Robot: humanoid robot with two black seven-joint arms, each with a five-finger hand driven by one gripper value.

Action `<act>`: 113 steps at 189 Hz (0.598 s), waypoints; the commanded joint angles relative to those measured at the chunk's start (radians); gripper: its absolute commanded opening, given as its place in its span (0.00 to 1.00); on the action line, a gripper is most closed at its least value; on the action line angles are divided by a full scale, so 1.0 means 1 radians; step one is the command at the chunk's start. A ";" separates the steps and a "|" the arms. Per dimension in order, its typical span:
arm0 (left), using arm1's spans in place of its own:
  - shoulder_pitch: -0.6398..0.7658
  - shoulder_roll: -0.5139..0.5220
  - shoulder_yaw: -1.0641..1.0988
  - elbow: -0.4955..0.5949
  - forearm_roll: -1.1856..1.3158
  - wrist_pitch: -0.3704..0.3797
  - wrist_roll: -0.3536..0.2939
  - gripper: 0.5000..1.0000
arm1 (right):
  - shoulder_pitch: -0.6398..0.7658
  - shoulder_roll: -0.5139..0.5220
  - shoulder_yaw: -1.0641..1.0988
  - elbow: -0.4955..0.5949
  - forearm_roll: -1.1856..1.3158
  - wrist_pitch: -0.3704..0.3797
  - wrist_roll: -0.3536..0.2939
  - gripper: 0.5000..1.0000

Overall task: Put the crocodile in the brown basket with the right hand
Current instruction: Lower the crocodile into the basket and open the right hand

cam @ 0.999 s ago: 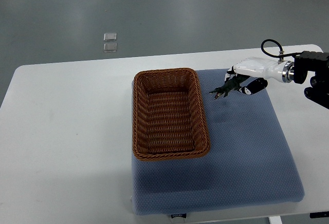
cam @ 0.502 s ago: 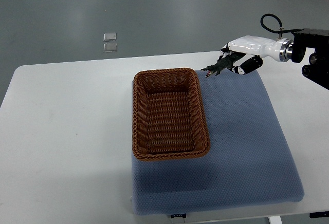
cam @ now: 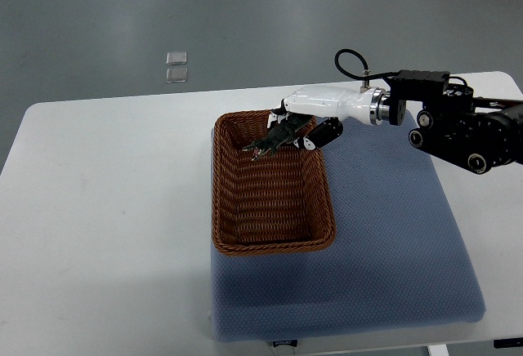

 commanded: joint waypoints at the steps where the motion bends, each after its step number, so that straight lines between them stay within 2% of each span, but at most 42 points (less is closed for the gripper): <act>1: 0.000 0.000 0.000 0.000 0.000 0.001 0.000 1.00 | -0.022 0.029 0.000 0.000 -0.001 -0.013 0.000 0.07; 49: 0.000 0.000 0.000 0.000 0.000 0.001 0.000 1.00 | -0.044 0.045 0.000 0.000 0.003 -0.043 0.000 0.27; 76: 0.000 0.000 0.000 0.000 0.000 0.001 0.000 1.00 | -0.044 0.045 0.000 0.001 0.002 -0.043 0.000 0.30; 81: 0.000 0.000 0.000 0.000 0.000 -0.001 0.000 1.00 | -0.044 0.045 0.000 0.001 0.002 -0.043 0.000 0.34; 82: 0.000 0.000 0.000 0.000 0.000 -0.001 0.000 1.00 | -0.044 0.045 0.000 0.001 0.002 -0.043 0.000 0.39; 83: 0.000 0.000 0.000 0.000 0.000 -0.001 0.000 1.00 | -0.044 0.045 0.000 0.001 0.002 -0.043 0.000 0.39; 84: 0.000 0.000 0.000 0.000 0.000 0.001 0.000 1.00 | -0.044 0.045 0.000 0.001 0.002 -0.043 0.000 0.46; 85: 0.000 0.000 0.000 0.000 0.000 0.001 0.000 1.00 | -0.044 0.045 0.000 0.001 0.002 -0.043 0.000 0.46; 86: 0.000 0.000 0.000 0.000 0.000 0.001 0.000 1.00 | -0.044 0.045 0.000 0.001 0.003 -0.043 0.000 0.53; 87: 0.000 0.000 0.000 0.000 0.000 0.001 0.000 1.00 | -0.044 0.045 0.000 0.001 0.003 -0.043 0.000 0.53; 88: 0.000 0.000 0.000 0.000 0.000 -0.001 0.000 1.00 | -0.044 0.045 0.000 0.001 0.002 -0.043 0.000 0.59; 92: 0.000 0.000 0.000 0.000 0.000 -0.001 0.000 1.00 | -0.044 0.045 0.000 0.001 0.002 -0.045 0.002 0.67; 103: 0.000 0.000 0.000 0.000 0.000 -0.001 0.000 1.00 | -0.042 0.043 0.000 0.001 0.002 -0.045 0.002 0.74; 106: 0.000 0.000 0.000 0.000 0.000 0.001 0.000 1.00 | -0.042 0.042 0.000 0.001 0.003 -0.046 0.002 0.81; 113: 0.000 0.000 0.000 0.000 0.000 -0.001 0.000 1.00 | -0.042 0.039 0.000 0.001 0.003 -0.052 0.002 0.86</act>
